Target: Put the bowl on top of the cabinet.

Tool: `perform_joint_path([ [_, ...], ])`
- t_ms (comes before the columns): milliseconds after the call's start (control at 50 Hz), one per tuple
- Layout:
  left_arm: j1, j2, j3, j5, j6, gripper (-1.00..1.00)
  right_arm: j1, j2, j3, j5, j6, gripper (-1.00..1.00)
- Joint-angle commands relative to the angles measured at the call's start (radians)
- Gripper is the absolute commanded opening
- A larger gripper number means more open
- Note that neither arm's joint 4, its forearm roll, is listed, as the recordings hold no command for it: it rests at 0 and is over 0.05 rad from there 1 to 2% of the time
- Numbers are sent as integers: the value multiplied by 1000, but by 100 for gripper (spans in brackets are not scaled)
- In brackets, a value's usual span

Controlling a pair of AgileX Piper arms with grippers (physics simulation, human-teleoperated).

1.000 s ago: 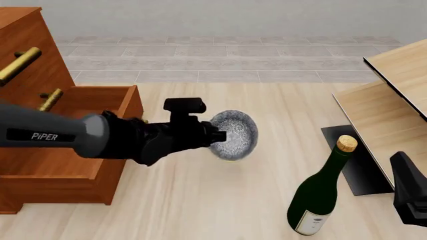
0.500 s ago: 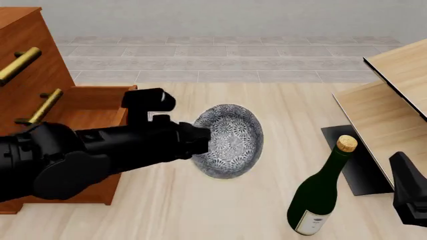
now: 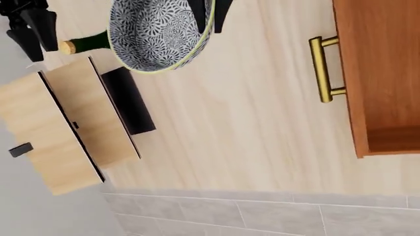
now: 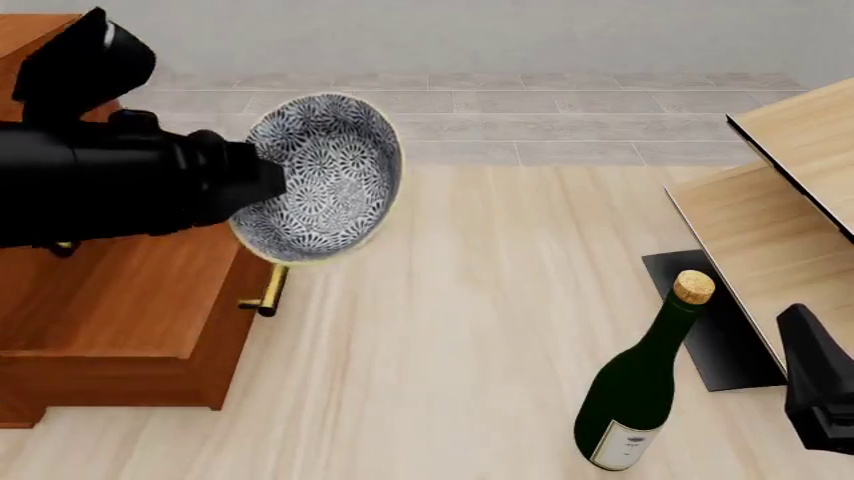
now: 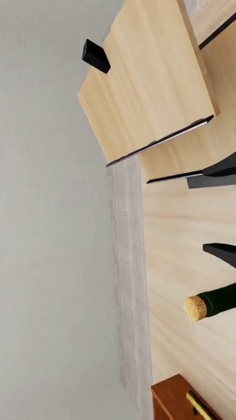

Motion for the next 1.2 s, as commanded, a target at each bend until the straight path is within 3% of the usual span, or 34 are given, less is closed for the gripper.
perform_joint_path([
  [20,93,-26,-165,218,14,-100,2,0,0,1,-4,100],
  [100,99,-7,-185,256,-36,-100,3,0,0,2,-5,100],
  [140,118,-11,-216,278,-27,-100,4,0,1,2,-7,100],
  [200,272,-47,-245,342,25,-100,5,0,1,1,-9,100],
  [320,273,-2,-243,380,-55,-100,3,0,1,0,-8,100],
  [480,363,-3,-303,458,-24,-100,2,0,0,-1,-6,100],
  [520,437,-14,-328,497,10,-100,2,0,0,-2,-6,100],
  [620,425,6,-379,551,-7,-100,2,0,0,-3,-7,100],
  [660,494,-3,-375,590,8,-100,2,0,0,-3,-7,100],
  [740,519,18,-353,620,-13,-100,2,0,0,-3,-8,100],
  [760,492,29,-352,618,-40,-100,2,0,0,-3,-8,100],
  [1000,536,74,-441,684,-31,-100,3,0,0,0,-16,100],
  [1160,530,107,-474,685,-96,-100,3,0,0,1,-22,100],
  [1180,562,102,-470,685,-88,-100,3,0,0,1,-23,100],
  [1200,538,113,-465,685,-120,-100,3,0,1,1,-23,100],
])
